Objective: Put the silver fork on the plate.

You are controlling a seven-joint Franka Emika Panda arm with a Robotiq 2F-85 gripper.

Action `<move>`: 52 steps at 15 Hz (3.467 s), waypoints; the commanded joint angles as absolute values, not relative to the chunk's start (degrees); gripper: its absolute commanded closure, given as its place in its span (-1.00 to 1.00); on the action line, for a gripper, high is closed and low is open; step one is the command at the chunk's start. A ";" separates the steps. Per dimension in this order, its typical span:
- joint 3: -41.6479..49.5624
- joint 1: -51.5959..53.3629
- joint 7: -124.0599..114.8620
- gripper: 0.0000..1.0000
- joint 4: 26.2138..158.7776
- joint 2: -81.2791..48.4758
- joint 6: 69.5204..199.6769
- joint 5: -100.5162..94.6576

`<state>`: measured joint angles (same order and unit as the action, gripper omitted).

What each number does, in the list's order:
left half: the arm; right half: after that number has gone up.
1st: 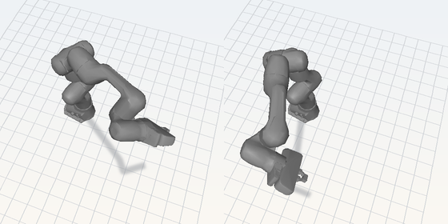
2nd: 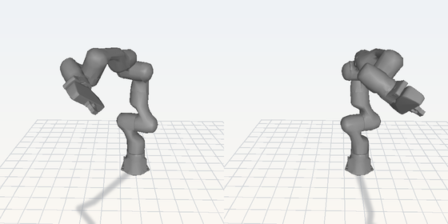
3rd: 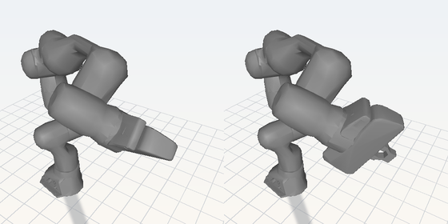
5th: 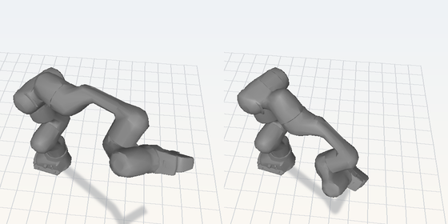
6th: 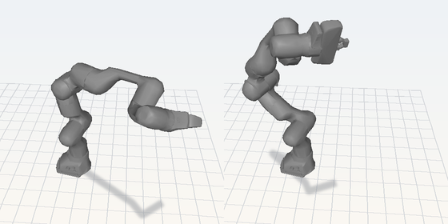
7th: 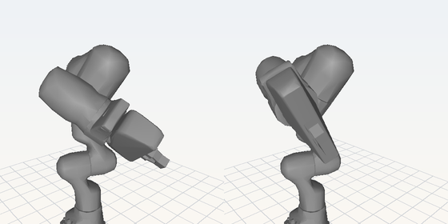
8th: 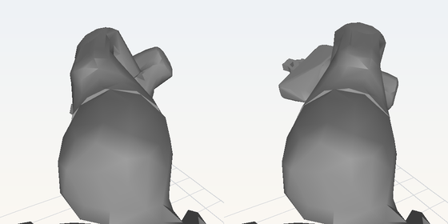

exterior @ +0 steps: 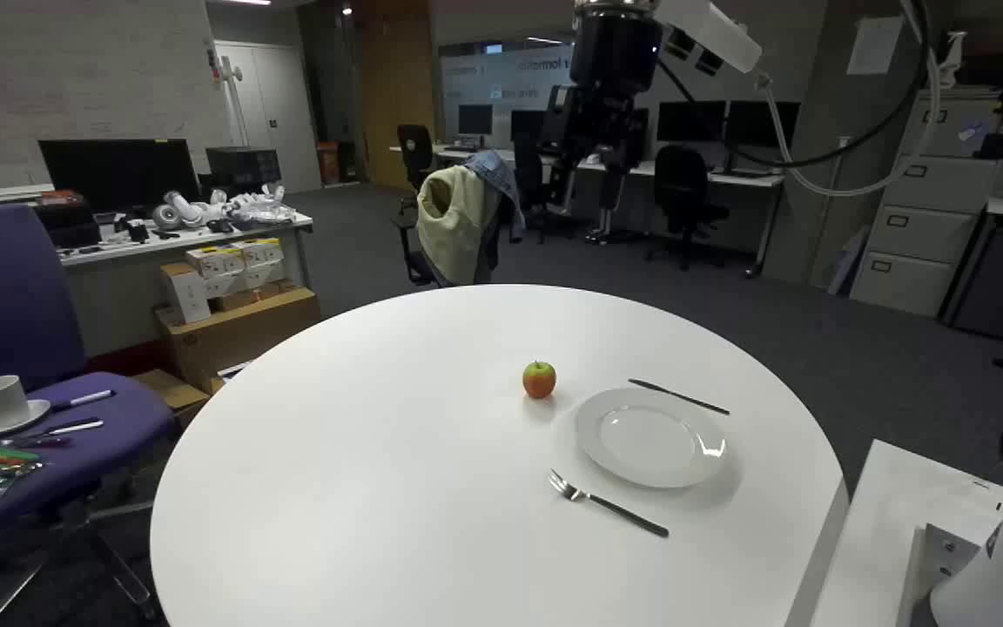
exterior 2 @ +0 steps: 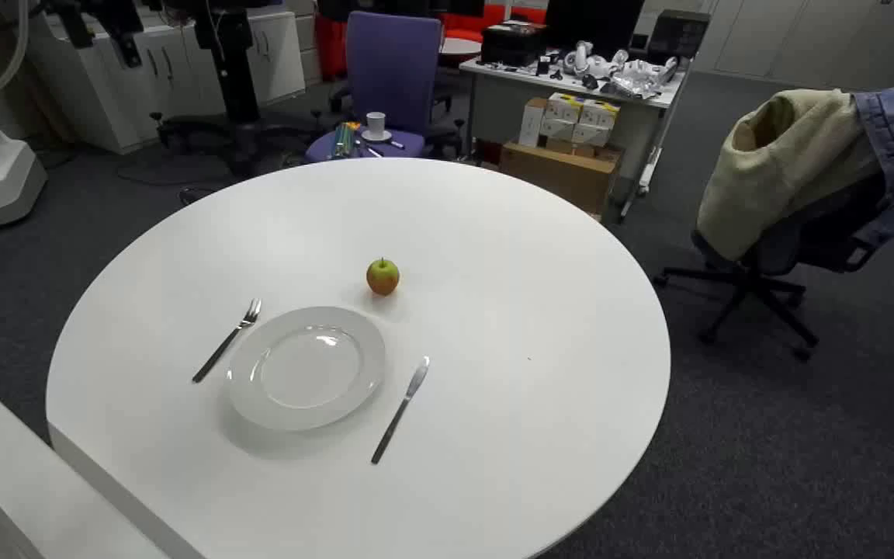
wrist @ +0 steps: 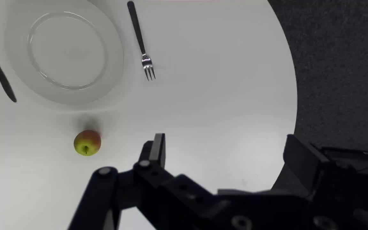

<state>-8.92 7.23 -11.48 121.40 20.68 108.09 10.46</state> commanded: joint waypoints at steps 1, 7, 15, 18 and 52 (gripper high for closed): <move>-8.99 7.14 -11.46 -1.00 121.26 20.54 108.00 10.47; -8.78 7.29 -9.95 -1.00 121.94 19.03 108.24 10.48; -8.67 7.61 -6.23 -1.00 123.81 13.01 108.52 10.26; -8.93 7.83 -5.29 -1.00 125.69 11.12 109.90 9.66; -9.31 8.90 -3.69 -1.00 141.73 -5.52 138.05 8.29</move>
<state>-9.50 9.00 -4.88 140.20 -4.79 134.00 7.98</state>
